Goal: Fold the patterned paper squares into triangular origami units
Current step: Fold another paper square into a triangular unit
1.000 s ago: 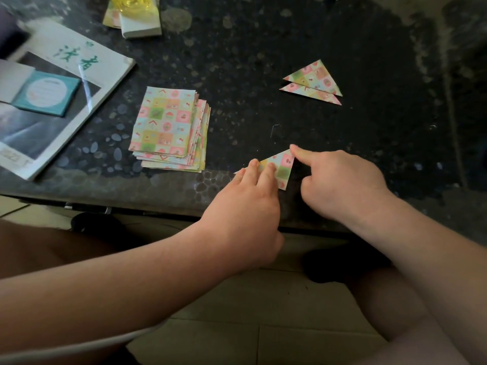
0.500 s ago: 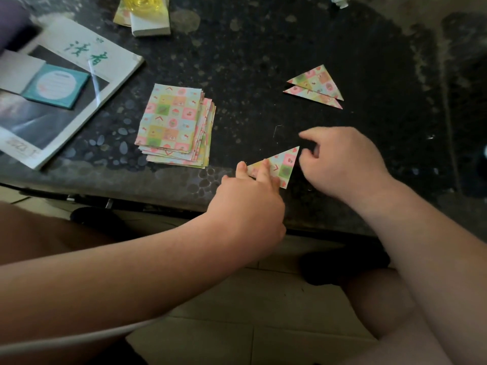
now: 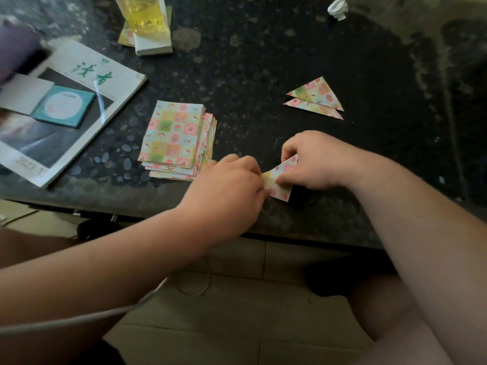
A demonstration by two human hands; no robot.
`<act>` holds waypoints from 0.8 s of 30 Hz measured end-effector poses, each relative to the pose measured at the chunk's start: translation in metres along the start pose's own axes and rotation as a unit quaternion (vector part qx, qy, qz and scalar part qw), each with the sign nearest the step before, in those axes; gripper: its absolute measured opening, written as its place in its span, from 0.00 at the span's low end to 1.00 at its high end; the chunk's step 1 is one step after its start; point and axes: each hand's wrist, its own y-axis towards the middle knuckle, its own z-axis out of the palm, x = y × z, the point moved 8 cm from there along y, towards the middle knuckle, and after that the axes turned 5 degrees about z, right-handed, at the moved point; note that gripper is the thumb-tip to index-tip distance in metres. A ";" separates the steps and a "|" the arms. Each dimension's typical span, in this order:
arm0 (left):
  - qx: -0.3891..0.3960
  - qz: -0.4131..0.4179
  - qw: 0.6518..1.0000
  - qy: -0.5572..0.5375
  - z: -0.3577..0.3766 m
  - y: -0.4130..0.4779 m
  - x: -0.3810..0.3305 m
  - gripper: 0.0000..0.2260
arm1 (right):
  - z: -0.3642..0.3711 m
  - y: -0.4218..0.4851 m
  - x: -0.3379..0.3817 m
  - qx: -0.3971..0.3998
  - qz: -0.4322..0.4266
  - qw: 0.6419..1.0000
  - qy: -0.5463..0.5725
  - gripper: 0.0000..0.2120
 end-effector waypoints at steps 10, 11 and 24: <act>-0.031 -0.123 0.929 -0.347 -0.018 0.018 0.036 0.06 | -0.016 -0.024 -0.011 0.015 -0.052 0.902 0.428 0.03; -0.034 -0.135 0.901 -0.410 -0.018 0.017 0.037 0.06 | -0.016 -0.027 -0.012 0.025 -0.047 0.873 0.484 0.03; -0.078 -0.153 0.707 -0.686 -0.031 -0.008 0.022 0.08 | -0.014 -0.060 -0.002 0.086 -0.062 0.833 0.544 0.10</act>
